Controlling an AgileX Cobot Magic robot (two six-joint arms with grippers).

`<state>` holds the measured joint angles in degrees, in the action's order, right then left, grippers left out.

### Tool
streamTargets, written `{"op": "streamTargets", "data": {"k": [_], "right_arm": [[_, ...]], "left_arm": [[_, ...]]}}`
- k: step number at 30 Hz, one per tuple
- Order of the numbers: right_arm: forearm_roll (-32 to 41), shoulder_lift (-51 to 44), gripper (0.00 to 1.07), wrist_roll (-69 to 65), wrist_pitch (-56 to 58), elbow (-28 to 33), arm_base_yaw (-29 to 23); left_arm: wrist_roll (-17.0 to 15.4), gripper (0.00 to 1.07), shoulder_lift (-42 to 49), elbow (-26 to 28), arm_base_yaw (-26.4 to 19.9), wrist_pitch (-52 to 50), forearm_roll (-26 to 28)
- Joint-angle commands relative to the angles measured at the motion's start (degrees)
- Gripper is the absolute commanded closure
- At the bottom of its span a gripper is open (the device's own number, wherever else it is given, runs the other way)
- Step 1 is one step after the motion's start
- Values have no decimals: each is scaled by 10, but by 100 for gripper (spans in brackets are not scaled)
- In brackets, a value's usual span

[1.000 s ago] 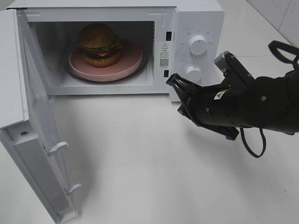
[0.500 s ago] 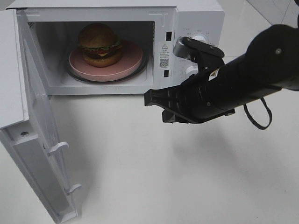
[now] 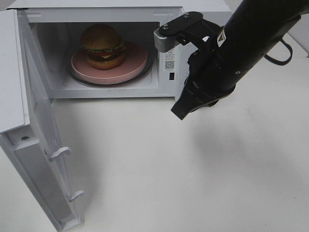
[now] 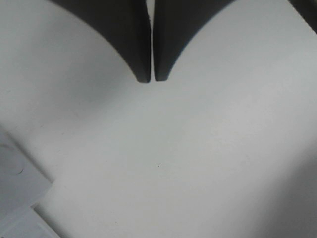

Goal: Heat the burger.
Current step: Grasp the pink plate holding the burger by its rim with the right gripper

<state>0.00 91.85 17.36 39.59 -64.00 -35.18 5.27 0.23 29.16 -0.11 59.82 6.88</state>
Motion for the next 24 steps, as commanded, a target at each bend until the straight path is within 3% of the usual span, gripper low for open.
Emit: {"op": "streamTargets", "data": {"k": [1,3,6,11,18,23,24], "right_arm": [[-25,-4,107,84,22,-10,-1],[-22,-4,107,214,18,-11,-1],[-17,-4,107,241,17,-11,-1],[-28,-3,106,411,13,-11,-1],[-73,-3,102,463,7,-11,-2],[-121,-3,90,462,-11,-11,-2],[-124,-3,80,462,-21,-11,-2]], "left_arm": [[-4,9,11,-2,-3,-4,3],[-4,9,11,-2,-3,-4,3],[-4,9,11,-2,-3,-4,3],[-4,9,11,-2,-3,-4,3],[-4,9,11,-2,-3,-4,3],[-4,9,11,-2,-3,-4,3],[-4,9,11,-2,-3,-4,3]]}}
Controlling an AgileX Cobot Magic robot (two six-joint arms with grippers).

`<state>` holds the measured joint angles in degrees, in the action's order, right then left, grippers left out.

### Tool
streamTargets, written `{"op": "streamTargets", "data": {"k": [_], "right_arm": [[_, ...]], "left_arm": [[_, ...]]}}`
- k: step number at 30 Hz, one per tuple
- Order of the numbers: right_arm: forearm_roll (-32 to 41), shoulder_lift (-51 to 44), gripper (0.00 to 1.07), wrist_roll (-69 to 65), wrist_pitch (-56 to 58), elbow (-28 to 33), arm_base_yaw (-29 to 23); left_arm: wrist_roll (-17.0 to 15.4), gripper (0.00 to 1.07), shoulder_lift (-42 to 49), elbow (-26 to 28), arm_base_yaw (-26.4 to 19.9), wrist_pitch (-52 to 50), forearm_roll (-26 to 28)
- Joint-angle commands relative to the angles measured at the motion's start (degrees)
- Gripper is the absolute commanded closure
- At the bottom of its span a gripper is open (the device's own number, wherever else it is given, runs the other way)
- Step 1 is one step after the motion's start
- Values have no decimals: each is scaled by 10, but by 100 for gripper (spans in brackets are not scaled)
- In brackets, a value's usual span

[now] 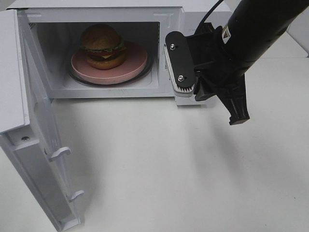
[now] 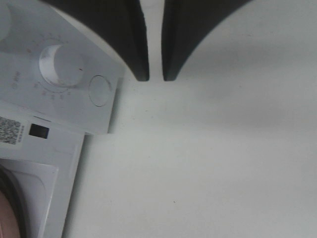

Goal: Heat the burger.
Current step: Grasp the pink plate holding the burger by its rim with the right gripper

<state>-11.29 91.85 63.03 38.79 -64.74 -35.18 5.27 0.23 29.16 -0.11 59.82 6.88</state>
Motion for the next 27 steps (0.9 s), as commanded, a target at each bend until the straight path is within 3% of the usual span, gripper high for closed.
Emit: {"op": "streamTargets", "data": {"k": [1,2,3,4,6,7,8,11,20,27], "right_arm": [[-15,-3,74,6,-18,-4,-3],[-15,-3,74,6,-18,-4,-3],[-33,-3,62,5,-29,-4,-10],[-33,-3,62,5,-29,-4,-10],[-69,-2,45,-17,-48,-4,-23],[-69,-2,45,-17,-48,-4,-23],[-87,3,34,-38,-62,-6,-32],[-106,18,25,-74,-83,-6,-41],[-124,68,24,-99,-126,-14,-54],[-142,129,26,-126,-135,-78,-68]], "left_arm": [[-4,9,11,-2,-3,-4,3],[-4,9,11,-2,-3,-4,3],[-4,9,11,-2,-3,-4,3],[-4,9,11,-2,-3,-4,3],[-4,9,11,-2,-3,-4,3],[-4,9,11,-2,-3,-4,3],[-4,9,11,-2,-3,-4,3],[-4,9,11,-2,-3,-4,3],[-4,9,11,-2,-3,-4,3],[-4,9,11,-2,-3,-4,3]]}}
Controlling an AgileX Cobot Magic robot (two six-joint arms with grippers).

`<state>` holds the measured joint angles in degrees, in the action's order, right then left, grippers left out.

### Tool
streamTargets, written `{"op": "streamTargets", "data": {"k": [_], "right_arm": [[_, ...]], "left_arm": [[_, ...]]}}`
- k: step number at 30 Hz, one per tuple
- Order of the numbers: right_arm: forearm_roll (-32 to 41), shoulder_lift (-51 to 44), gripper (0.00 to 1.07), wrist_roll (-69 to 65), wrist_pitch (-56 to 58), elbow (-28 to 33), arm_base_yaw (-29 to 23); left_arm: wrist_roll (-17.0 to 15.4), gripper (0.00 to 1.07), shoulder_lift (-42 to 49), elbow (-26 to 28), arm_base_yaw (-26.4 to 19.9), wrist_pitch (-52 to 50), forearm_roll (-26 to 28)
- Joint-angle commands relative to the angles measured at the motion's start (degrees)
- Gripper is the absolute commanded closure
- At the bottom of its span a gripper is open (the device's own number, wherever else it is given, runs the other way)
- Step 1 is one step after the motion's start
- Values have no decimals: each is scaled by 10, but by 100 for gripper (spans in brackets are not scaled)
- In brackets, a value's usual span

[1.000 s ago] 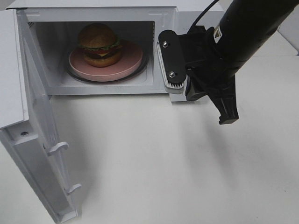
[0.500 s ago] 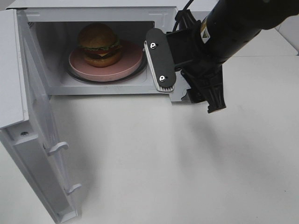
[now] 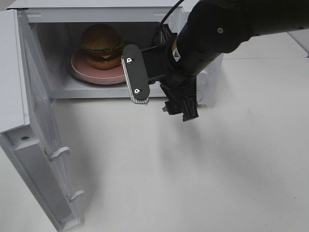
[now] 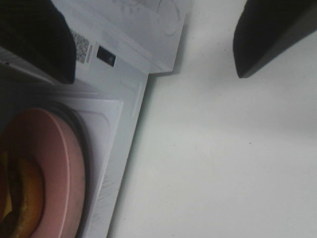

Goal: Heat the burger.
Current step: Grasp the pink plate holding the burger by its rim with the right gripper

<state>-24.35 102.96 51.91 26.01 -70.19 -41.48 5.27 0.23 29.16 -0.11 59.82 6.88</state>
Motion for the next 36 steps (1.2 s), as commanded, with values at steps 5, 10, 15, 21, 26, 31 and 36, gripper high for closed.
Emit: {"op": "streamTargets", "data": {"k": [5,10,15,21,26,31,36], "right_arm": [[-10,53,27,-17,-26,-64,-6],[-10,88,27,-23,-39,-93,-6],[-11,120,27,-25,-45,-123,-6],[-11,164,28,-27,-48,-177,-6],[-10,185,29,-27,-47,-203,-6],[-6,213,30,-27,-48,-230,-6],[-4,239,31,-27,-48,-261,-6]], "left_arm": [[-4,9,11,-2,-3,-4,3],[-4,9,11,-2,-3,-4,3],[-4,9,11,-2,-3,-4,3],[-4,9,11,-2,-3,-4,3],[-4,9,11,-2,-3,-4,3],[-4,9,11,-2,-3,-4,3],[-4,9,11,-2,-3,-4,3]]}}
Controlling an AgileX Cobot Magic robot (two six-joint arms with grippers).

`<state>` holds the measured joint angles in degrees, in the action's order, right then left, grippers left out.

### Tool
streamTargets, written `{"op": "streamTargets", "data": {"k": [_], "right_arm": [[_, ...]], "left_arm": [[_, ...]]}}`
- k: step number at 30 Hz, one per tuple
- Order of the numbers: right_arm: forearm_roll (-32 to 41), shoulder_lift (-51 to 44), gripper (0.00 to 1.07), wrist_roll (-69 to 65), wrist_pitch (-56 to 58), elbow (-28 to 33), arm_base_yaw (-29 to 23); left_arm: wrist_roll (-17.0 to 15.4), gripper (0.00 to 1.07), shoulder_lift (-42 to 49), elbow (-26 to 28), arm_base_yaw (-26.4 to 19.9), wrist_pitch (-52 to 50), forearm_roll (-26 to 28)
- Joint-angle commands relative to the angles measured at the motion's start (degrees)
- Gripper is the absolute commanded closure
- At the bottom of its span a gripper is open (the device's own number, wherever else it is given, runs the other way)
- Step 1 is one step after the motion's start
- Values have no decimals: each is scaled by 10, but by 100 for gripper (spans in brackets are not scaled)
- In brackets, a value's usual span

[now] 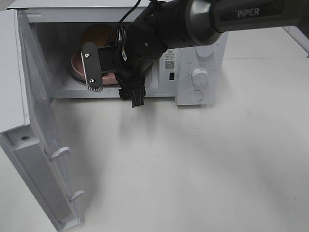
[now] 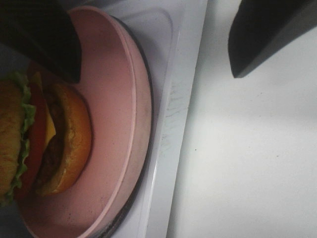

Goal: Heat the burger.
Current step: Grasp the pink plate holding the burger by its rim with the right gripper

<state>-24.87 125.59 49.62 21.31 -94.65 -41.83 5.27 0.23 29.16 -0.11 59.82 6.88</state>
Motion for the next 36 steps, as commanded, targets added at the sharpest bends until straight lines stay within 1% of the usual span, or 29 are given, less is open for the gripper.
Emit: {"op": "streamTargets", "data": {"k": [1,5,16,18,19,20,21,22,23,24,25,26,27,28,29,30,31,32,33,34,36], "right_arm": [[1,23,31,-4,-1,-28,-2],[1,38,31,-4,0,-43,-1],[2,106,31,-32,5,-109,-1],[1,111,31,-36,6,-113,0],[1,116,34,-37,7,-117,5],[1,116,34,-37,7,-117,5],[1,120,41,-37,13,-120,5],[1,120,44,-36,13,-120,5],[1,120,44,-36,13,-120,5],[1,121,53,-36,13,-120,5],[1,121,53,-36,13,-120,5],[1,121,59,-36,13,-120,6],[1,121,71,-36,15,-120,6],[1,121,71,-36,15,-120,6],[1,121,83,-36,17,-120,6],[1,121,83,-36,17,-120,6],[1,121,90,-36,17,-120,6],[1,121,100,-36,17,-120,6],[1,121,100,-36,17,-120,6],[1,121,107,-36,17,-120,6],[1,121,107,-36,17,-120,5]], "left_arm": [[-4,9,11,-2,-3,-4,3],[-4,9,11,-2,-3,-4,3],[-4,9,11,-2,-3,-4,3],[-4,9,11,-2,-3,-4,3],[-4,9,11,-2,-3,-4,3],[-4,9,11,-2,-3,-4,3],[-4,9,11,-2,-3,-4,3],[-4,9,11,-2,-3,-4,3],[-4,9,11,-2,-3,-4,3],[-4,9,11,-2,-3,-4,3],[-4,9,11,-2,-3,-4,3],[-4,9,11,-2,-3,-4,3],[-4,9,11,-2,-3,-4,3],[-4,9,11,-2,-3,-4,3],[-4,9,11,-2,-3,-4,3],[-4,9,11,-2,-3,-4,3],[-4,9,11,-2,-3,-4,3],[-4,9,11,-2,-3,-4,3],[-4,9,11,-2,-3,-4,3],[-4,9,11,-2,-3,-4,3],[-4,9,11,-2,-3,-4,3]]}}
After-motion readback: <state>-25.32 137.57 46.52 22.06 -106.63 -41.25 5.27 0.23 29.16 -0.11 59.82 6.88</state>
